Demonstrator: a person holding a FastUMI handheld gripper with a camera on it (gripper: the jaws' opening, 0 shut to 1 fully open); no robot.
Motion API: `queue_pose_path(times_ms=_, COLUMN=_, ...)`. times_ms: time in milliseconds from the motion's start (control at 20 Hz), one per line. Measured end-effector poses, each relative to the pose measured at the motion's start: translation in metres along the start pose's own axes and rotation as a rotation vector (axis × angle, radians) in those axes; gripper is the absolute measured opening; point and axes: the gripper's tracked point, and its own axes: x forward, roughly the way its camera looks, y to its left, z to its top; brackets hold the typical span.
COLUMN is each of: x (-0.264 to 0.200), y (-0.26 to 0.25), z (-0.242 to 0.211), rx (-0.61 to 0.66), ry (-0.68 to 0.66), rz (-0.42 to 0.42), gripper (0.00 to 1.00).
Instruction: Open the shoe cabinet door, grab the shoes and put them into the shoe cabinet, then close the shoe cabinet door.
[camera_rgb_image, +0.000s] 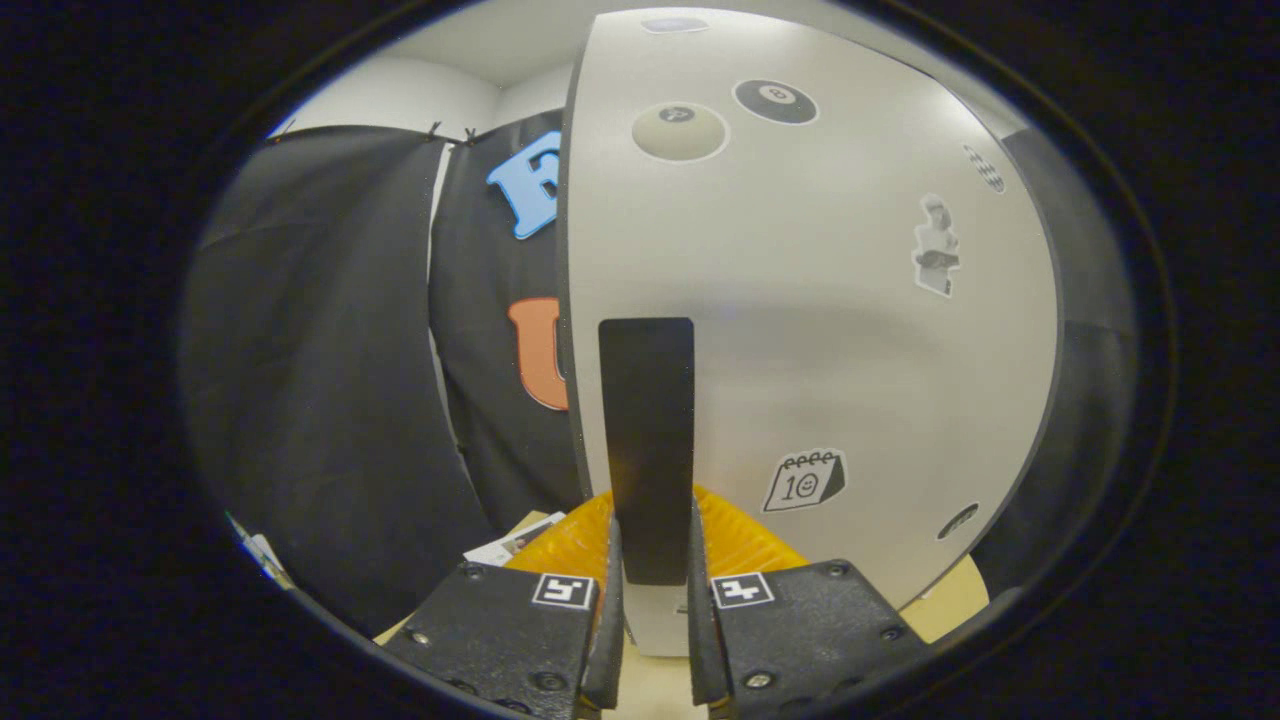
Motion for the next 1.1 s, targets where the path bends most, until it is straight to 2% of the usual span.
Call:
queue_pose_path(times_ms=150, x=-0.035, y=0.006, z=-0.004, rx=-0.018, ry=0.004, rz=0.036, gripper=0.29)
queue_pose_path(times_ms=450, x=-0.099, y=-0.016, z=-0.012, rx=-0.029, ry=-0.005, rz=0.028, gripper=0.27)
queue_pose_path(times_ms=850, x=-0.168, y=-0.068, z=-0.023, rx=0.007, ry=-0.02, rz=-0.066, gripper=0.22)
queue_pose_path(times_ms=1100, x=-0.196, y=-0.107, z=-0.028, rx=0.027, ry=-0.023, rz=-0.165, gripper=0.17)
